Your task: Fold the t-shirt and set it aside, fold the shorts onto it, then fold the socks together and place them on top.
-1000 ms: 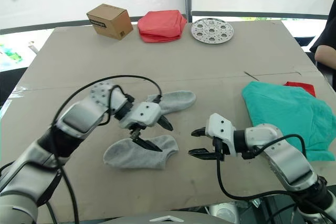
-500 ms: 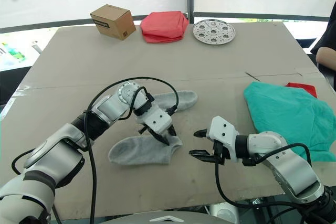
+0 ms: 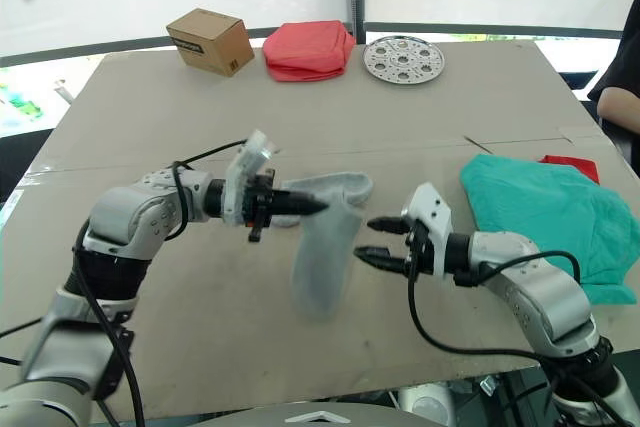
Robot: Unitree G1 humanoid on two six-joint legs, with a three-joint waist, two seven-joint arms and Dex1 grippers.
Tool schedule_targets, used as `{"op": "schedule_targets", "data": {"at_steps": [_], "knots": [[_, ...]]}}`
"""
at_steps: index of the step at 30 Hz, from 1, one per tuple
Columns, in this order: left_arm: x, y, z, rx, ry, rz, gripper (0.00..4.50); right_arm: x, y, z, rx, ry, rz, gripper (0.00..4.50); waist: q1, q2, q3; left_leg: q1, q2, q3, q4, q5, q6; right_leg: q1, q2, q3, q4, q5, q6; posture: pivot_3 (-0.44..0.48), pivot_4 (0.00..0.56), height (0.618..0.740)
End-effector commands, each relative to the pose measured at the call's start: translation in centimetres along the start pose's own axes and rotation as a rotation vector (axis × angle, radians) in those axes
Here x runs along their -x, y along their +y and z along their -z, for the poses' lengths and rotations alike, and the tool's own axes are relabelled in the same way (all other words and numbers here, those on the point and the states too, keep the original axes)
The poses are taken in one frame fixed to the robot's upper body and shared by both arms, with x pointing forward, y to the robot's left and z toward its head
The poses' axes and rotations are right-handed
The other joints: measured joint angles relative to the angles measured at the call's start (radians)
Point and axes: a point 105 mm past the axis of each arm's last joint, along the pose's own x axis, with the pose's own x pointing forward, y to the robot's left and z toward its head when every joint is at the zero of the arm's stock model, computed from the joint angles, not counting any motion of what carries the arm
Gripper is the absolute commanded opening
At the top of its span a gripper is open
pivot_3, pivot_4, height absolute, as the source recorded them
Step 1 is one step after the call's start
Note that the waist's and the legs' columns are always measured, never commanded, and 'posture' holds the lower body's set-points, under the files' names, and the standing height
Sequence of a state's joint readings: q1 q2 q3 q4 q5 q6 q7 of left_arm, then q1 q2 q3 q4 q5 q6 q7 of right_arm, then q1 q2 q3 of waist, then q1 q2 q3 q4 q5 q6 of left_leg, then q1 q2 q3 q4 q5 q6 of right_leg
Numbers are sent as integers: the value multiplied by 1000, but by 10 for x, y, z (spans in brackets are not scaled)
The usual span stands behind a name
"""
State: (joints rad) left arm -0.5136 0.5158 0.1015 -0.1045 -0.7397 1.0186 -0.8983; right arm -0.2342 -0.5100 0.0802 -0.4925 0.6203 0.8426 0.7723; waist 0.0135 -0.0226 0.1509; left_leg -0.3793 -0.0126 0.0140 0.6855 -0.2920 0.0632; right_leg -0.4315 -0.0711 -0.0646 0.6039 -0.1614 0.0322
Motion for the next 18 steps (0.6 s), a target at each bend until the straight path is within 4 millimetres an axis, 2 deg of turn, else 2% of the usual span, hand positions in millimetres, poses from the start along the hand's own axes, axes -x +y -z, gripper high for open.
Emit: {"op": "schedule_targets", "data": {"at_steps": [1,2,5,7,9,12,18], "knots": [[27,30,-5,141,-189,-433,0,-4,-12,-6,-36,-3,71,4234,1,0,0,0,0,-1,0,0,-1,0,0,-1,0,1,-2,0,150,740],[34,37,1,176,-221,-533,0,-7,-19,-6,-57,0,110,4488,1,0,0,0,0,-1,0,3,-5,0,-1,0,0,2,-4,0,150,740],[50,49,23,278,-283,-750,0,-17,-27,-3,-115,24,140,4488,1,0,0,0,-1,-1,-1,4,-7,0,-1,1,0,3,-5,0,150,740],[57,53,36,294,-275,-852,0,-24,-30,2,-150,52,153,4488,1,0,0,0,-1,0,-1,4,-7,0,-1,1,1,3,-5,0,150,740],[60,54,48,325,-275,-913,0,-36,-42,10,-199,86,219,4488,1,0,-1,1,-2,0,-1,4,-7,0,0,1,1,3,-6,0,150,740],[58,47,50,314,-294,-912,0,-56,-41,23,-265,151,218,4488,1,-2,-2,1,-2,1,-1,4,-7,0,0,1,1,2,-10,0,150,740],[56,42,46,261,-299,-880,0,-73,-33,23,-307,155,171,4488,-1,-1,-3,1,-2,2,-1,4,-7,0,0,2,1,2,-10,0,150,740]]}}
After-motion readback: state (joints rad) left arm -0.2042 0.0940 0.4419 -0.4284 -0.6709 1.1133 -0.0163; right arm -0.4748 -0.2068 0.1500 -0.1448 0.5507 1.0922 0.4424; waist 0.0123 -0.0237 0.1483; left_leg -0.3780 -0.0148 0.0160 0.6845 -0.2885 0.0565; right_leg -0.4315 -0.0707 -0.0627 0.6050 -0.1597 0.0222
